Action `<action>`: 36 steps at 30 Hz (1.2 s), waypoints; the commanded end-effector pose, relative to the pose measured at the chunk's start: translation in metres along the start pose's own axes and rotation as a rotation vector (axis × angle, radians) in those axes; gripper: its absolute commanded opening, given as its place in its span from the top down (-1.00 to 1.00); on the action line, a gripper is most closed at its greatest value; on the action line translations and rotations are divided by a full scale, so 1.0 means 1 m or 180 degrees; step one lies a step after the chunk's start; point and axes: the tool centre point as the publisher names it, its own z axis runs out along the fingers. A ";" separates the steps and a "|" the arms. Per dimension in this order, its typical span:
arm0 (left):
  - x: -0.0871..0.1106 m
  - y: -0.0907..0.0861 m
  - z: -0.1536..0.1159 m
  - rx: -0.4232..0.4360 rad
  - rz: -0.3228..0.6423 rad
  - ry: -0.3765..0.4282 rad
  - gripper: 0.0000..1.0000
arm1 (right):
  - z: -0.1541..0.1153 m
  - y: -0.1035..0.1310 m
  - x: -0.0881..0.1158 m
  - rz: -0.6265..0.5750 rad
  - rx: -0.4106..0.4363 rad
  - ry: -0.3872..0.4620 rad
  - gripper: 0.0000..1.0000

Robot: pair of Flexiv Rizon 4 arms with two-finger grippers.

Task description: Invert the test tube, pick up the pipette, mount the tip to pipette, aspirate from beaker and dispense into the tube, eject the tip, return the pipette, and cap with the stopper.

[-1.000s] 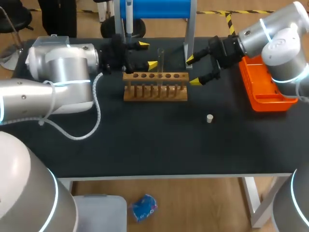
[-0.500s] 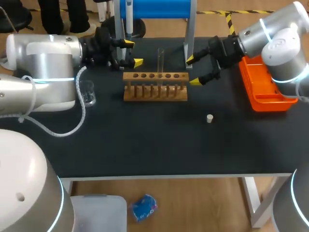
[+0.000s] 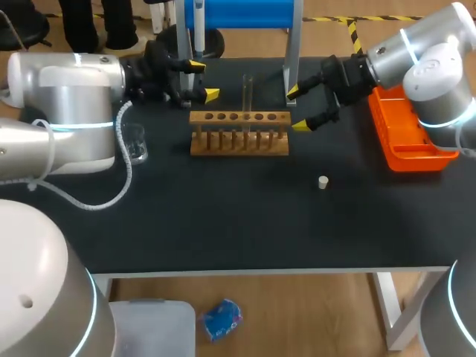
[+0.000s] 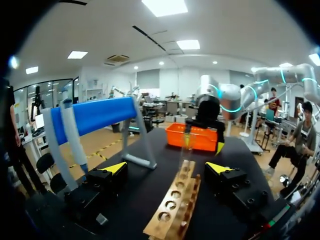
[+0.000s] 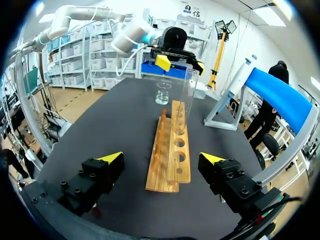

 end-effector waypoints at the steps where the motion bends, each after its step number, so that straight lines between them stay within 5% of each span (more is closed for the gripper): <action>1: 0.008 -0.005 -0.007 -0.0005 -0.0006 -0.0238 -1.00 | 0.000 0.000 -0.001 -0.0002 0.0002 0.0012 -1.00; 8: -0.001 -0.003 -0.039 0.0022 -0.0052 -0.0416 -1.00 | -0.013 0.018 0.014 -0.0011 -0.0160 -0.0194 -1.00; 18: -0.026 0.006 -0.087 0.0133 -0.0254 -0.0816 -1.00 | -0.029 0.056 0.071 0.0040 -0.0724 -0.0235 -1.00; 32: -0.026 0.006 -0.087 0.0133 -0.0254 -0.0816 -1.00 | -0.029 0.056 0.071 0.0040 -0.0724 -0.0235 -1.00; 36: -0.030 0.003 -0.096 0.0550 -0.0523 -0.0833 -1.00 | -0.028 0.057 0.086 0.0151 -0.0991 -0.0151 -1.00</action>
